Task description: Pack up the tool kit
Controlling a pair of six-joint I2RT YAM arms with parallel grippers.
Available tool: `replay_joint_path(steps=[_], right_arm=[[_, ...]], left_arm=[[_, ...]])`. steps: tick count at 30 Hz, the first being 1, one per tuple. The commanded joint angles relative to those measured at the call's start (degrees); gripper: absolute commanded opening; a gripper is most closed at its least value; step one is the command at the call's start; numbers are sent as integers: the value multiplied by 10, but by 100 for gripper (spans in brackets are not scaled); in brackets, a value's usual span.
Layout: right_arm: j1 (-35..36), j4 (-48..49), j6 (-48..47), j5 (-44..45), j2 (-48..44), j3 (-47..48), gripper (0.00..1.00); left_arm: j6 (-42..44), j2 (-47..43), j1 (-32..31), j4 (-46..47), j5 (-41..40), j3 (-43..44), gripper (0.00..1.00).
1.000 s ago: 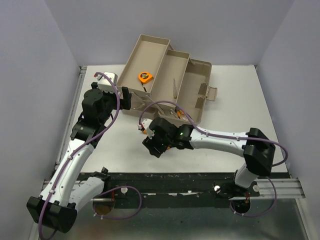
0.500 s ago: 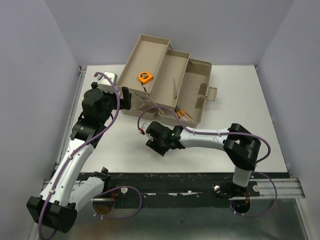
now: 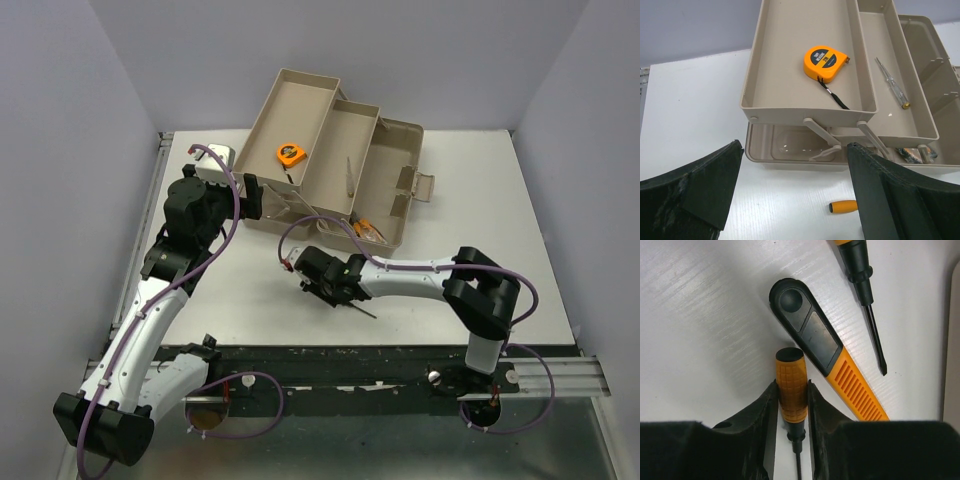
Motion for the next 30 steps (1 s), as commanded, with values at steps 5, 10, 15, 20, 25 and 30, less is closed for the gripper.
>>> replay_joint_path(steps=[5, 10, 15, 20, 25, 30], right_arm=[[1, -19, 69, -3, -37, -16, 1], [1, -42, 68, 14, -172, 13, 1], [-25, -21, 38, 54, -279, 52, 1], [-136, 30, 87, 77, -300, 93, 1], [-231, 161, 153, 26, -265, 114, 1], [-287, 161, 222, -29, -147, 222, 1]], left_arm=[[3, -2, -1, 10, 4, -4, 99], [2, -17, -1, 18, -17, -12, 99], [5, -31, -1, 25, -25, -18, 99], [3, -31, -1, 24, -23, -16, 99], [2, -29, -1, 22, -23, -15, 99], [7, -33, -1, 20, -31, -13, 99]])
